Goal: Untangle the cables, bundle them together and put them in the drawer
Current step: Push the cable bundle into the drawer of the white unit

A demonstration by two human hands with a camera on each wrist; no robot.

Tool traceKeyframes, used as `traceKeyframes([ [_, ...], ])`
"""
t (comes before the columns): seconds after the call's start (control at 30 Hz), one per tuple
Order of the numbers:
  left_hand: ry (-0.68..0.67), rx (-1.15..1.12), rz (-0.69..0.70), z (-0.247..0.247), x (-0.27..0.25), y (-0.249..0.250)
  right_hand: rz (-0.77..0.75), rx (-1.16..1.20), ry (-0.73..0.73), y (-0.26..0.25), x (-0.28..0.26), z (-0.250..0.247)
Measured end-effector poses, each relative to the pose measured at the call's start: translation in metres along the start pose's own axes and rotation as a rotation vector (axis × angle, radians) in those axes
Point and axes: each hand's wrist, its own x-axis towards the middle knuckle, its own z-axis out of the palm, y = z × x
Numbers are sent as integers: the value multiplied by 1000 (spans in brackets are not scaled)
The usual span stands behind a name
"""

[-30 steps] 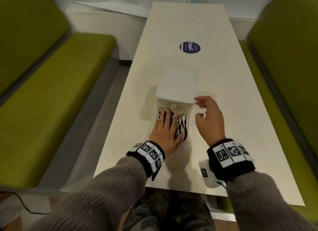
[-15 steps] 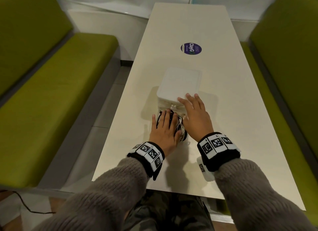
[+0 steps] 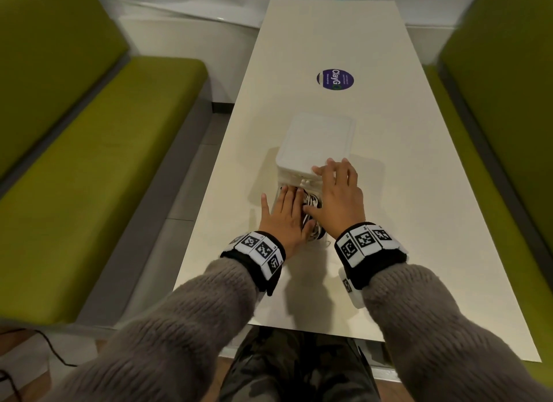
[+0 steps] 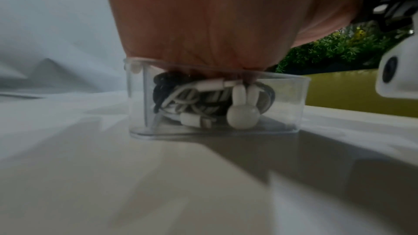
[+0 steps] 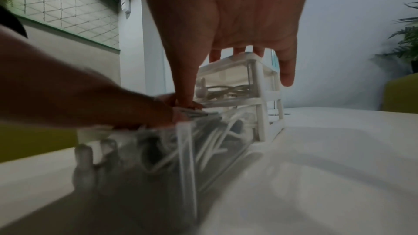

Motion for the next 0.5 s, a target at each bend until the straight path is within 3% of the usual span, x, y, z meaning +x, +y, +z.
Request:
traceKeyframes([
  [0.23,-50,-174,27,-9,-3,-4,8,-72,169,-1,4,22],
  [0.4,-27,-81,91,-17,-16,-8,8,-45,274,-6,8,29],
  [0.5,-80,-38,156,-23,-27,-14,-4,-14,312,-5,9,31],
])
